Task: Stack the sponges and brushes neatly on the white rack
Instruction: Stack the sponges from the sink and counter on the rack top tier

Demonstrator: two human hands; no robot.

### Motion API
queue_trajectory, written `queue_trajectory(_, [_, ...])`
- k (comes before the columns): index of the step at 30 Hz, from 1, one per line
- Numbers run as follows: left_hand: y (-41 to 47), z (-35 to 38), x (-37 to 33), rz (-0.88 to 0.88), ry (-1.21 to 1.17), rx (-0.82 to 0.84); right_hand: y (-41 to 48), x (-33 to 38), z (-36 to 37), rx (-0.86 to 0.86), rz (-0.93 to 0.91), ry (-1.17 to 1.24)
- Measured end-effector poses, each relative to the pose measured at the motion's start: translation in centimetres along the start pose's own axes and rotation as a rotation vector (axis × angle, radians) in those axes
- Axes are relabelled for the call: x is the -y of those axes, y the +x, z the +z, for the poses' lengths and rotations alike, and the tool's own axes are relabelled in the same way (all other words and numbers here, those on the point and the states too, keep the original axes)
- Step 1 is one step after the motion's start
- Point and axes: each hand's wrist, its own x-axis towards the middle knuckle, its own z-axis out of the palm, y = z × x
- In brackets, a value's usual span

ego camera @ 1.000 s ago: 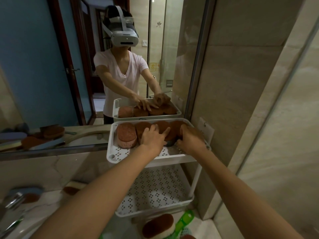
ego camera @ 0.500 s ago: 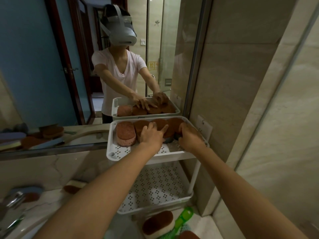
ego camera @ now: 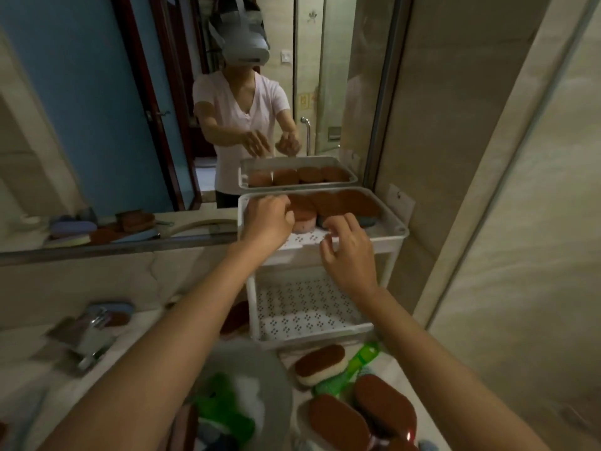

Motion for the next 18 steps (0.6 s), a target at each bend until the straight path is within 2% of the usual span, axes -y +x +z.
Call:
queue_trajectory(3, [-5.0,-0.2,-0.2,0.006,-0.153,-0.117,-4.9,2.1,0.7,0.022,0.039,0.099])
queue_trajectory(6, [-10.7,1.2,-0.1,-0.058,-0.243,-0.138,-10.7,2.4,1.8,0.094,0.123,0.137])
queue_trajectory(9, [-15.8,4.6,1.1,-0.202,-0.26,0.023,-17.1,1.2,2.4,0.319,0.333,0.071])
queue_trajectory(12, [-20.0,8.8,2.7,-0.38,-0.281,0.262,-22.9,-0.5,2.7,0.781,0.474,-0.213])
queue_trajectory(13, [-21.1,9.8,3.2,-0.429,-0.284,0.319,-24.3,-1.0,2.6,0.884,0.498,-0.267])
queue_trajectory(14, [-22.2,10.8,3.6,-0.47,-0.284,0.369,-25.5,-1.3,2.6,0.937,0.514,-0.291])
queue_trajectory(18, [-24.7,12.9,4.7,-0.53,-0.223,0.538,-27.4,-2.5,2.8,0.954,0.492,-0.33])
